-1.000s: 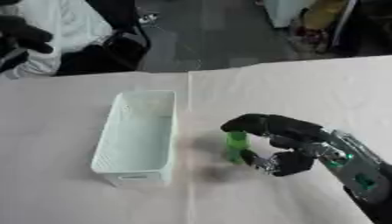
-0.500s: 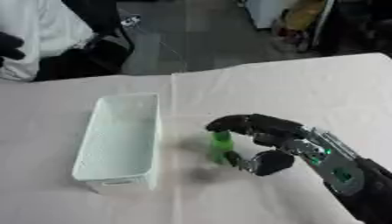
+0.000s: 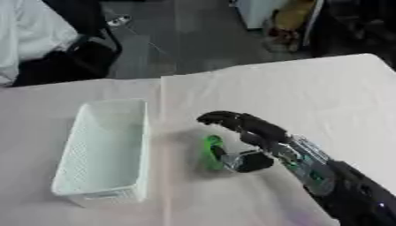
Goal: Pick up objects on the table and place them in the box.
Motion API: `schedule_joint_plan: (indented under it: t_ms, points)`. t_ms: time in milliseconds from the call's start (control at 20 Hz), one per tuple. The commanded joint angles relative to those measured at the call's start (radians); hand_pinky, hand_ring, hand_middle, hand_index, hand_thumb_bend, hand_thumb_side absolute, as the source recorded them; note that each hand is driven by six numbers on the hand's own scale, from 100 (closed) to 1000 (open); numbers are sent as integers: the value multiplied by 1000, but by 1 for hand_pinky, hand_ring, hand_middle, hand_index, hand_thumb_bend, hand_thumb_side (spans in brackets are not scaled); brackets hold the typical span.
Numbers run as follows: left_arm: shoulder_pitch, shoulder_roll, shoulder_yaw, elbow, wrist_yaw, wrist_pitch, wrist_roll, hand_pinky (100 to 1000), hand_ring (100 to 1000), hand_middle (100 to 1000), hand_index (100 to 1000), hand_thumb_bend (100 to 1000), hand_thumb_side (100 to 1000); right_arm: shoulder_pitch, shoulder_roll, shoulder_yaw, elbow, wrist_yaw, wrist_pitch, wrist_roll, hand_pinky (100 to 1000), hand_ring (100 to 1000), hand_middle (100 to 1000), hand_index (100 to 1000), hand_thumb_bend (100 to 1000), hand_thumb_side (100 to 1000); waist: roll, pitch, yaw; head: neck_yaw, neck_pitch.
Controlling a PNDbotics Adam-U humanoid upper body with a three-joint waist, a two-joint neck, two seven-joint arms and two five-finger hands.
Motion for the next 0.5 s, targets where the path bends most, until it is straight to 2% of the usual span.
schedule_joint_plan:
  t_ms: [50, 200, 500]
  points:
    - [-19, 8, 1, -15, 7, 1, -6, 611, 643, 879, 797, 761, 801, -4, -31, -4, -14, 5, 1, 47, 985, 925, 964, 1000, 100, 712, -4, -13, 4, 2, -4]
    - [-25, 5, 0, -15, 8, 1, -8, 611, 643, 879, 797, 762, 801, 4, -33, -5, -13, -22, 5, 112, 999, 938, 976, 1000, 100, 777, -3, -9, 10, 16, -10]
    - [-36, -1, -5, -15, 13, 1, -18, 611, 643, 879, 797, 763, 802, 2, -35, -10, -18, -66, 10, 177, 1000, 937, 974, 1000, 100, 798, -3, -5, 18, 14, -38]
